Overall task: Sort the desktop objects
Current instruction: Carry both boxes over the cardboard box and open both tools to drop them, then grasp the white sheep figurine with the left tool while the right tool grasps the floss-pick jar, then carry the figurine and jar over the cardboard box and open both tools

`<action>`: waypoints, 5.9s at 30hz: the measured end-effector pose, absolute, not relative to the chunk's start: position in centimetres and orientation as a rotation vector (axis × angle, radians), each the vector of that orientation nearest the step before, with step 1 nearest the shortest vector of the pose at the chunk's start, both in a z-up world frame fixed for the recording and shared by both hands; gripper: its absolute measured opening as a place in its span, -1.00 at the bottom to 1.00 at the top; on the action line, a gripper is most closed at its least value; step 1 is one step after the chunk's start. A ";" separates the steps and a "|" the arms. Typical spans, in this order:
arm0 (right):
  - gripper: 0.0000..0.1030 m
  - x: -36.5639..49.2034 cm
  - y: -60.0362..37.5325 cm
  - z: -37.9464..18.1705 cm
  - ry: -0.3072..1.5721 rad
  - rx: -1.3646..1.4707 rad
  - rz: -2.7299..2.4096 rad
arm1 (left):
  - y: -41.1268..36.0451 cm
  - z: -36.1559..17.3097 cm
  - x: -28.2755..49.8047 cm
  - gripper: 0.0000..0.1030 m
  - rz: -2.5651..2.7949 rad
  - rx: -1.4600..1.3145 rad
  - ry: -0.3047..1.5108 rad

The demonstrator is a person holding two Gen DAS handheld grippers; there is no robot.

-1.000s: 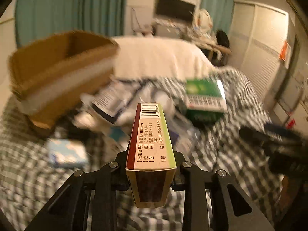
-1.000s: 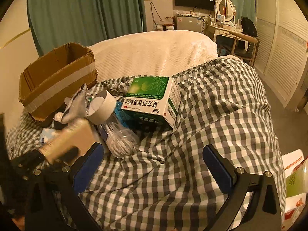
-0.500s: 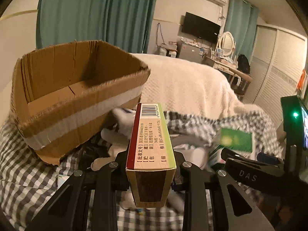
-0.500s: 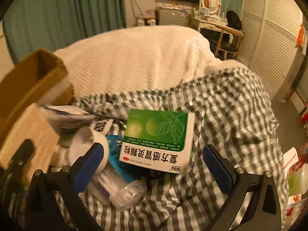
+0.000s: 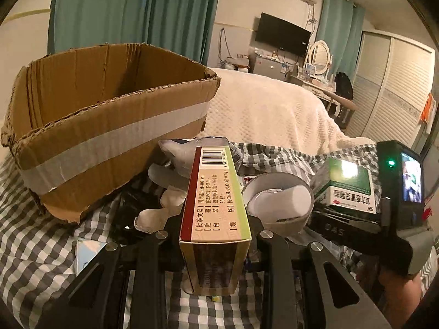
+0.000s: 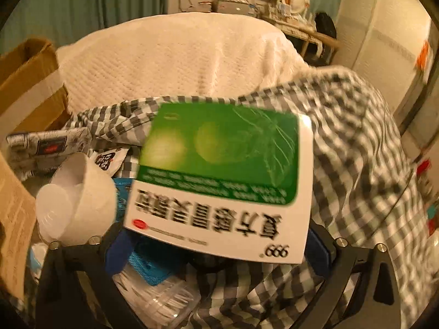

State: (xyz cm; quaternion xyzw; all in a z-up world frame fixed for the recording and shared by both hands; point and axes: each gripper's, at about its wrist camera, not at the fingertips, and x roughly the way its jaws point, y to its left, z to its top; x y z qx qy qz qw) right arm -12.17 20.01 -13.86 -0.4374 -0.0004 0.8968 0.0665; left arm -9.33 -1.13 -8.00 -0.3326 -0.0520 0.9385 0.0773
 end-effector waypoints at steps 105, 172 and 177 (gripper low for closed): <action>0.92 -6.3 17.7 -13.6 -0.195 -1.672 2.993 | -1.1 -16.1 -10.4 0.13 2.643 -1.414 -0.056; 0.22 0.6 16.5 -5.6 -0.023 -1.505 3.204 | -6.8 -5.0 -3.3 -0.11 2.791 -0.993 -0.242; 0.22 1.2 16.4 -3.0 0.022 -1.429 3.268 | -7.5 -2.5 -2.7 -0.11 2.823 -0.914 -0.259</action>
